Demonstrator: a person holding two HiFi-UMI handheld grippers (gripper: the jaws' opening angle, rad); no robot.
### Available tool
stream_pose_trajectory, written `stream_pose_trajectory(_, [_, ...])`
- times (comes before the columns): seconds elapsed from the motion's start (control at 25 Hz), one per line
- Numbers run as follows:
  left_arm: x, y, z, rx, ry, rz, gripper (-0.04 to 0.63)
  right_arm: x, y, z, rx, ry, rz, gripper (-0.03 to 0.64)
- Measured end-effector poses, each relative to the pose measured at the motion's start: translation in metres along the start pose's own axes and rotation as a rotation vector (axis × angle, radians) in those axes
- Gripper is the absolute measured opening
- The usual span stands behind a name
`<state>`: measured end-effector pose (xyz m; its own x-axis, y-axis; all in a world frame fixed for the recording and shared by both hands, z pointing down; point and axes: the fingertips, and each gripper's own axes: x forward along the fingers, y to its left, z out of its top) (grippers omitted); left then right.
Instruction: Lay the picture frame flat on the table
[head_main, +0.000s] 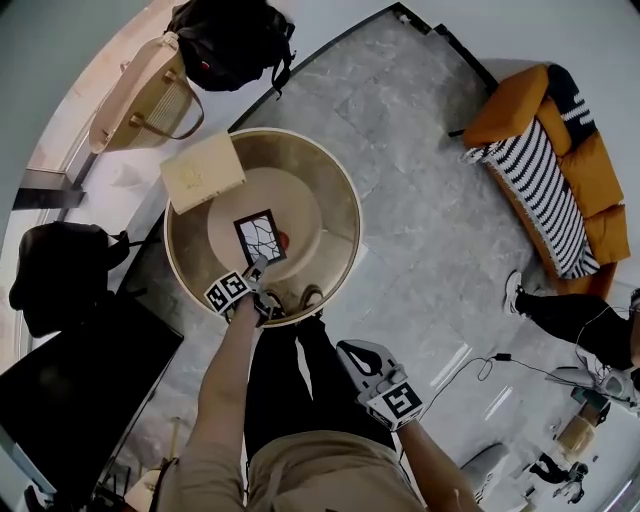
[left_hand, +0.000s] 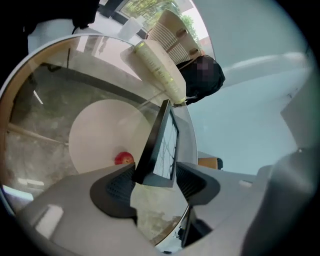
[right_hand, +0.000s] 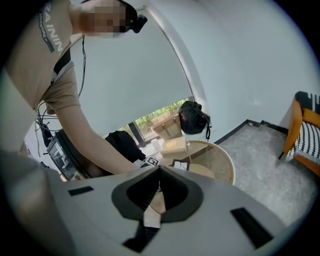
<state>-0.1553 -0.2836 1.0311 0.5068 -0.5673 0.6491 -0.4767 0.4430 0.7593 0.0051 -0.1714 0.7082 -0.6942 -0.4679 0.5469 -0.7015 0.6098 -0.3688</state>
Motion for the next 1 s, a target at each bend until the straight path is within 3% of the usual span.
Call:
stream_pose_trajectory(0.28, [-0.014, 0.011, 0.007, 0.098, -0.041, 0.17, 0.268, -0.007, -0.001, 0.0, -0.014, -0.02, 0.016, 0.005])
stream_pose_trajectory(0.36, [-0.02, 0.01, 0.009, 0.11, -0.065, 0.186, 0.276, -0.008, -0.003, 0.0, -0.024, -0.022, 0.021, 0.005])
stream_pose_trajectory(0.56, [-0.038, -0.003, 0.003, 0.114, -0.068, 0.139, 0.276, -0.015, -0.002, 0.008, -0.041, -0.007, 0.027, 0.003])
stream_pose_trajectory(0.76, [-0.063, -0.027, -0.017, 0.146, -0.032, 0.08, 0.275, -0.025, 0.001, 0.019, -0.081, -0.066, 0.048, 0.005])
stream_pose_trajectory(1.0, [-0.106, -0.101, -0.024, 0.386, 0.022, -0.022, 0.245, -0.032, -0.009, 0.053, -0.136, -0.113, 0.033, 0.005])
